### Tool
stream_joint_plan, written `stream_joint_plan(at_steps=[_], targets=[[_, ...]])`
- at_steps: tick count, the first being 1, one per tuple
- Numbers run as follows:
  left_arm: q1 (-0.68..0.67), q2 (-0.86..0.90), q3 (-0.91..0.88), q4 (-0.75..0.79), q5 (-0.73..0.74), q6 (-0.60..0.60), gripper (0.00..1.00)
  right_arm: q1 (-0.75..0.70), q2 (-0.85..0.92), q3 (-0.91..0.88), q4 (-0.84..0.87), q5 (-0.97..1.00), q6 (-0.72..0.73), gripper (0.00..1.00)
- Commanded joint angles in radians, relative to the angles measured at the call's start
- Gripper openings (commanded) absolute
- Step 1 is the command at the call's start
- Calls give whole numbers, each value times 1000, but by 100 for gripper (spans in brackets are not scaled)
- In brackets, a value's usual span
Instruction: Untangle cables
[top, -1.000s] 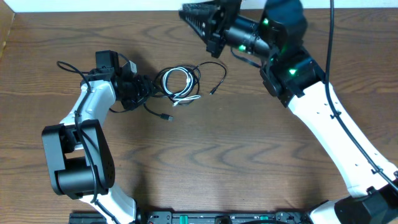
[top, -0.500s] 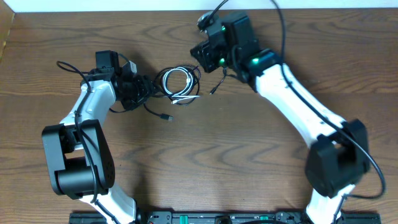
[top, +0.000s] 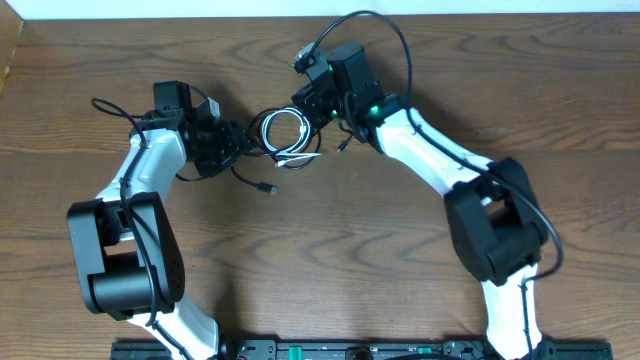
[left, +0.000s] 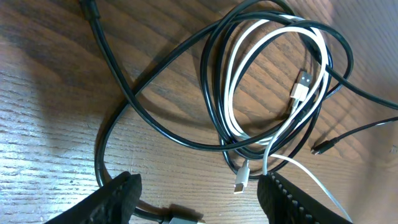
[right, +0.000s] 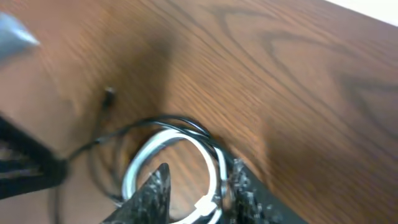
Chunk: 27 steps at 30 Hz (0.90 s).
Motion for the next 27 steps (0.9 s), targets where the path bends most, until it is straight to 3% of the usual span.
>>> stream_joint_plan(at_steps=[1,4,8,13,19,27], targets=[[1,-28,12,1,-13,14,65,1,74,-2,-12,68,-18,22],[1,-28,12,1,-13,14,65,4,85,-2,-78,43,34,9],[1,-28,12,1,-13,14,65,17,84,-2,-204,-102,51,4],[1,-27,12,2,-13,14,65,43,83,-2,-323,-171,78,6],[1,-27,11,-4,-119,13,65,47,5,15,-298,-172,78,5],[-23,-20,11,39,-146,14,65,51,-77,15,-143,-142,78,21]])
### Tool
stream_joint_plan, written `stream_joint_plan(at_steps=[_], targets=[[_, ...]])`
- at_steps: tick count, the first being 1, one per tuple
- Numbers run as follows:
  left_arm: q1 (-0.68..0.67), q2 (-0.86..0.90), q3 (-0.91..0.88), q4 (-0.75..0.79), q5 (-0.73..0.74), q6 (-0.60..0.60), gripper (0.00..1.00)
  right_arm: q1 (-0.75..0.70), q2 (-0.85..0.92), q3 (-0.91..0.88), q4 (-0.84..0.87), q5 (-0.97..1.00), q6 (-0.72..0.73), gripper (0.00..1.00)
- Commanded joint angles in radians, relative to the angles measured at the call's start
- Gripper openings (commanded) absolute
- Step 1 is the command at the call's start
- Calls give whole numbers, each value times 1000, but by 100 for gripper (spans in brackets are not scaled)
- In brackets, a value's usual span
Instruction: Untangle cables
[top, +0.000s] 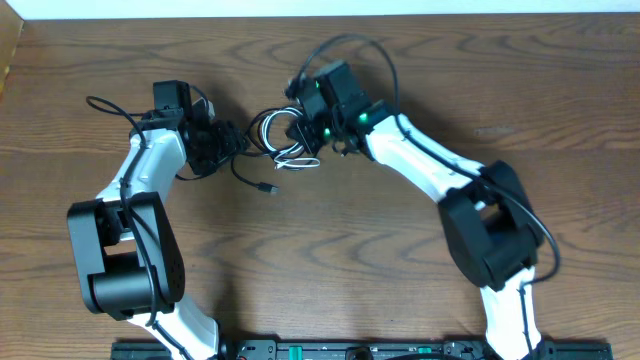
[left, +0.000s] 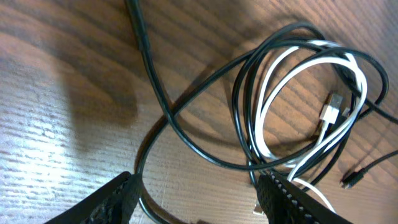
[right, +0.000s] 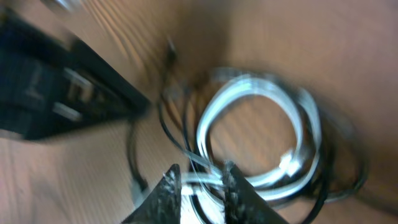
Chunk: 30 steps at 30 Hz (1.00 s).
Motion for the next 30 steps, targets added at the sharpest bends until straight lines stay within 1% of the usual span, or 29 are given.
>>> stream_joint_plan(at_steps=[1,2,6,8,14,18,19,20,21,22,23,25,27,28,30], targets=[[-27,-17,11,26,-35,14,65,2,-34,17,30,28,2,23],[-38,-14,11,40,-56,14,65,2,-34,17,27,50,2,24],[-90,19,10,148,-247,13,65,0,-32,14,6,79,2,25],[-112,39,10,205,-304,13,65,-1,-32,14,-2,78,3,26],[-129,121,10,335,-352,13,65,-2,-32,14,-42,79,3,29],[-129,190,10,348,-352,13,64,-3,-32,14,-51,79,2,30],[-129,214,10,346,-352,13,59,-3,-32,14,-53,80,2,30],[-128,227,10,343,-352,13,48,-4,-32,14,-54,87,2,30],[-127,235,10,335,-352,13,36,-5,-32,14,-55,95,3,30],[-126,235,10,321,-352,13,19,-7,-32,14,-58,99,2,31],[-124,233,10,304,-352,13,8,-8,-32,14,-62,103,3,31],[-121,217,10,264,-347,-3,8,-13,-32,14,-73,114,3,32],[-116,187,10,203,-340,-34,8,-20,-32,13,-88,131,2,35],[-113,172,12,173,-318,-47,8,-22,-32,13,-89,131,2,38],[-107,149,17,114,-265,-48,7,-23,-32,12,-93,130,2,39]])
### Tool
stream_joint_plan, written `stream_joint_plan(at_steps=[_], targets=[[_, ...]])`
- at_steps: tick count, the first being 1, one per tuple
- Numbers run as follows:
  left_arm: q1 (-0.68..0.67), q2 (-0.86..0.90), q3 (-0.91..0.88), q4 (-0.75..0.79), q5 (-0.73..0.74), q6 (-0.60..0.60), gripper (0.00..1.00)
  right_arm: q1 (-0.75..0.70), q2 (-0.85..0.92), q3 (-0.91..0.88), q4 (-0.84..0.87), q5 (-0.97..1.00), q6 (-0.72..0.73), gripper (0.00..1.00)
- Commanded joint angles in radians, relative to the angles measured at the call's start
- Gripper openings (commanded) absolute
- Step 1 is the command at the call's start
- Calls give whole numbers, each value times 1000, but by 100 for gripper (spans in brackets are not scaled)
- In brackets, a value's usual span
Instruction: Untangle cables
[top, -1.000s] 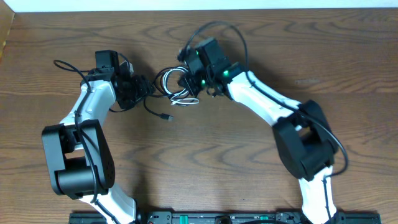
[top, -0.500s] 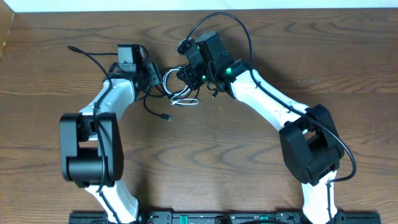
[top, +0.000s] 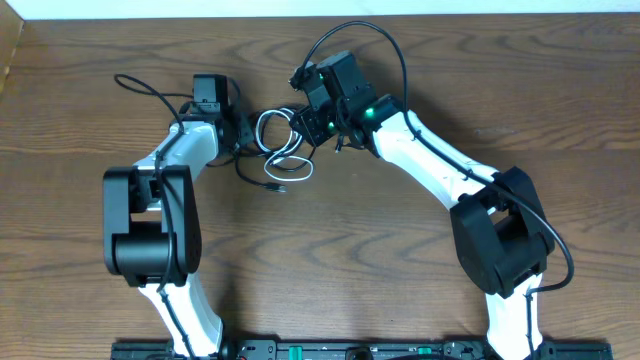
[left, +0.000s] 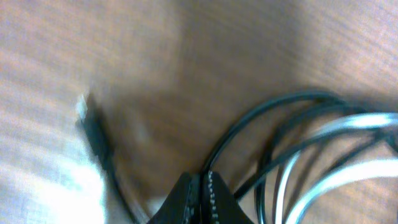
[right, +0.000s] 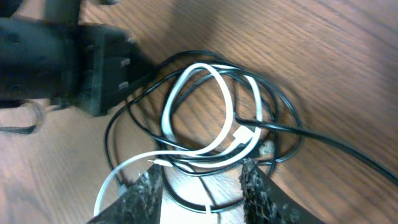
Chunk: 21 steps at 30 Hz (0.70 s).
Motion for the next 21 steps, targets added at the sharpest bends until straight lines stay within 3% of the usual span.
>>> stream_joint_plan(at_steps=[1,8,13,15,21], targets=[[17,-16,-23,-127,86,-32,8,-10,3,-1,-9,19,2,40],[55,-69,-18,-304,91,-37,10,-3,3,-1,-65,19,1,40],[76,-111,24,-411,90,-25,17,2,3,-1,-110,18,1,40],[76,-138,41,-443,91,-25,24,3,3,-1,-122,18,-15,39],[73,-173,41,-449,100,-13,32,5,3,-1,-123,18,-44,40]])
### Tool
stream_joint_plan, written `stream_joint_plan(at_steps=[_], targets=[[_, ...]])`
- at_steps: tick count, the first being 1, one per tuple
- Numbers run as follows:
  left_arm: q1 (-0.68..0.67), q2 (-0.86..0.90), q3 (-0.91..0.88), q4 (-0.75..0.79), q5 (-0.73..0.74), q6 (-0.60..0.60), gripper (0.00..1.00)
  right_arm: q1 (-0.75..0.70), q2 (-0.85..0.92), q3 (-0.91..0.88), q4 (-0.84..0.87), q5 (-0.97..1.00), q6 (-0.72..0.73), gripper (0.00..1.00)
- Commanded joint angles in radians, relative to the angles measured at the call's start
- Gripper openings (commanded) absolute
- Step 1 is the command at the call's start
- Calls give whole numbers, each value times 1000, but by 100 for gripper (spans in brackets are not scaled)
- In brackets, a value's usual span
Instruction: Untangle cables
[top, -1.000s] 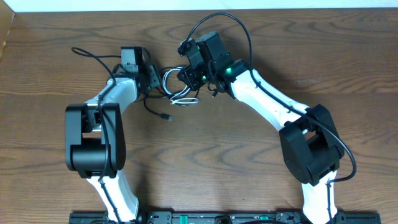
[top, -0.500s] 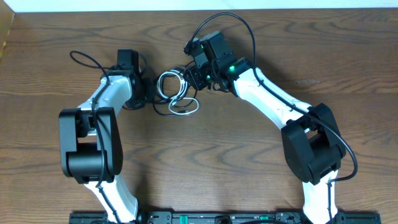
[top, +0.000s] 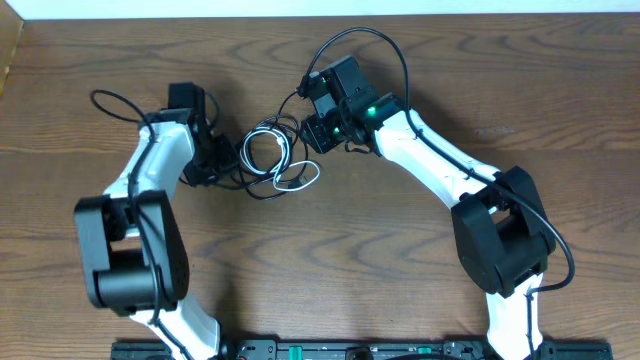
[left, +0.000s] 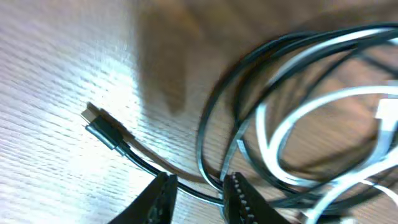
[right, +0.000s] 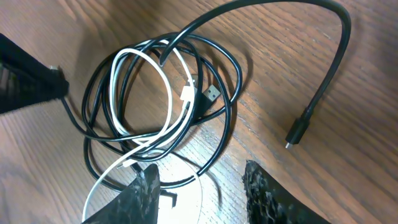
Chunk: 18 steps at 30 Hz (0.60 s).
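A tangle of black cable (top: 250, 160) and white cable (top: 300, 178) lies coiled on the wooden table between the arms. My left gripper (top: 222, 160) is at the coil's left edge. In the left wrist view its fingers (left: 163, 198) stand a little apart, and a thin black cable (left: 186, 186) crosses the gap; its plug (left: 101, 127) rests to the left. My right gripper (right: 202, 199) hangs open above the coil's right side, with black loops (right: 230, 106) and the white cable (right: 165, 93) below it. A thicker black cable end (right: 298, 132) lies to the right.
A black lead (top: 110, 100) loops off the left arm at the far left. Another lead (top: 375, 35) arches over the right wrist. The table's back edge (top: 320, 12) runs along the top.
My left gripper was shut at the coil's upper left; now it is lower and further left, fingers slightly apart. The coil has shifted left and down. My right gripper stays open, slightly further right.
First my left gripper stood open left of the coil and the right hovered over its right side. Then the right gripper narrowed low over the loops. After that the left was shut at the coil and the right open. Now the coil lies further left.
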Motion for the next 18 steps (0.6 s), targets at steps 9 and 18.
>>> stream_joint_plan(at_steps=[9,18], targets=[[-38,10,14,-6,15,56,36,11,3,-1,-4,8,-24,40],[-67,34,12,-2,-6,136,41,11,3,-1,-12,8,-23,42]])
